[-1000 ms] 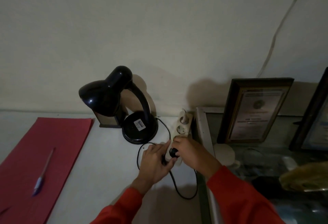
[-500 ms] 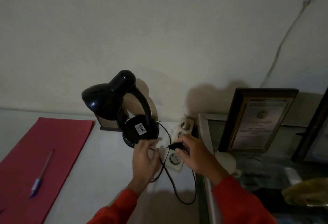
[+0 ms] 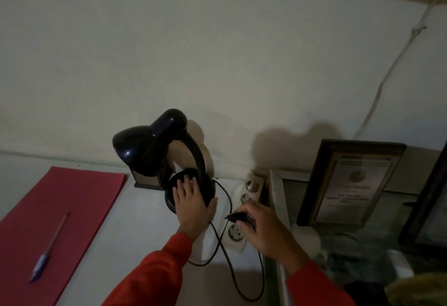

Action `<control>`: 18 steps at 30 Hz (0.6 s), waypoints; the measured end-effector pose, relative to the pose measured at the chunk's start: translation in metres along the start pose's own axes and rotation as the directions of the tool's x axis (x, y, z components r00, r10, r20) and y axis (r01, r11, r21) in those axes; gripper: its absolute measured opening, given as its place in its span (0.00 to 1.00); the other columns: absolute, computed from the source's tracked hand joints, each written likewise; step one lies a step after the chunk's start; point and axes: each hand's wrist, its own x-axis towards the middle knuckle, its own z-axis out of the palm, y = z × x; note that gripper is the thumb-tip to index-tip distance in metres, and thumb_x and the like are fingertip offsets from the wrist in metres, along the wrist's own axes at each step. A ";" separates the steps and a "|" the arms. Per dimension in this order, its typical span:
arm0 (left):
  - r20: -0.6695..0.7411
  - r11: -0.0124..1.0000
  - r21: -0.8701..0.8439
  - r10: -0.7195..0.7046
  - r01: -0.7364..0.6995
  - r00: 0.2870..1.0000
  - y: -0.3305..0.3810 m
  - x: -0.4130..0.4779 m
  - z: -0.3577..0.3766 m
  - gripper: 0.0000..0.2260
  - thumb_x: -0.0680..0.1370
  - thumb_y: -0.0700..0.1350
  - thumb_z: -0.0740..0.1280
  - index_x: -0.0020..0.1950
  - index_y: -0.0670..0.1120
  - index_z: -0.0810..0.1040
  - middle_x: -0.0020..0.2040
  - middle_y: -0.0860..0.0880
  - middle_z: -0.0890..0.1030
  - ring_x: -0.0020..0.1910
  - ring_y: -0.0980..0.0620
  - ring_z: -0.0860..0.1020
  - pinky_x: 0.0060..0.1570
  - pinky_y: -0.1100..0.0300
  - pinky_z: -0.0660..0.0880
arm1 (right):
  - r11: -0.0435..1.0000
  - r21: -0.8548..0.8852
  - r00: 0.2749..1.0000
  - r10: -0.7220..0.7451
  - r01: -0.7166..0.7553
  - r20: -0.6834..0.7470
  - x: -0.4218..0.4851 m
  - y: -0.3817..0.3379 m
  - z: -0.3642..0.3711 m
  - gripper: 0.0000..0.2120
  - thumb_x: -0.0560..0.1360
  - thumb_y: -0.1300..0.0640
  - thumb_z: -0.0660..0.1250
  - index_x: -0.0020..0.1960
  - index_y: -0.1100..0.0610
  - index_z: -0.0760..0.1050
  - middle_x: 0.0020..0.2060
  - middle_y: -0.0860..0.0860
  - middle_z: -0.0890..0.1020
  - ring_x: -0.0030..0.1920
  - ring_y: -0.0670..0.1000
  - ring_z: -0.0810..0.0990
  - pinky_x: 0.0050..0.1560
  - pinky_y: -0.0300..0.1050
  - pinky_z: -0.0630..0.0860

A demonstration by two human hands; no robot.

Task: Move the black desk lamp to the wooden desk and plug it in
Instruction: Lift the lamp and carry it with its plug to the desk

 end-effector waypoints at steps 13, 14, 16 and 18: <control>0.120 0.952 -0.071 0.305 -0.298 0.945 -0.066 -0.036 -0.018 0.39 0.70 0.63 0.63 0.76 0.48 0.55 0.78 0.46 0.56 0.78 0.45 0.49 0.74 0.49 0.41 | 0.996 0.082 0.999 0.040 -0.040 0.010 0.000 -0.010 -0.004 0.07 0.73 0.56 0.68 0.45 0.44 0.74 0.42 0.43 0.78 0.43 0.41 0.77 0.41 0.31 0.75; 0.126 0.945 -0.085 0.325 -0.317 0.937 -0.069 -0.038 -0.021 0.39 0.69 0.63 0.63 0.76 0.49 0.55 0.78 0.47 0.56 0.78 0.45 0.49 0.75 0.49 0.41 | 0.994 0.096 0.999 0.046 -0.046 0.000 0.000 -0.012 -0.004 0.10 0.72 0.56 0.69 0.44 0.42 0.74 0.43 0.42 0.78 0.45 0.39 0.77 0.42 0.28 0.74; 0.139 0.931 -0.095 0.364 -0.353 0.921 -0.077 -0.044 -0.026 0.40 0.69 0.63 0.64 0.76 0.50 0.55 0.78 0.48 0.57 0.78 0.46 0.49 0.75 0.50 0.42 | 0.989 0.134 0.997 0.071 -0.066 -0.031 0.001 -0.016 -0.005 0.14 0.72 0.57 0.70 0.43 0.38 0.72 0.43 0.40 0.78 0.47 0.36 0.77 0.42 0.25 0.73; 0.145 0.922 -0.118 0.384 -0.369 0.912 -0.083 -0.049 -0.031 0.40 0.68 0.63 0.65 0.75 0.51 0.56 0.78 0.49 0.56 0.78 0.47 0.49 0.75 0.51 0.41 | 0.975 0.202 0.992 0.108 -0.092 -0.067 0.002 -0.019 -0.005 0.15 0.72 0.58 0.70 0.43 0.37 0.73 0.43 0.40 0.79 0.47 0.34 0.77 0.41 0.23 0.73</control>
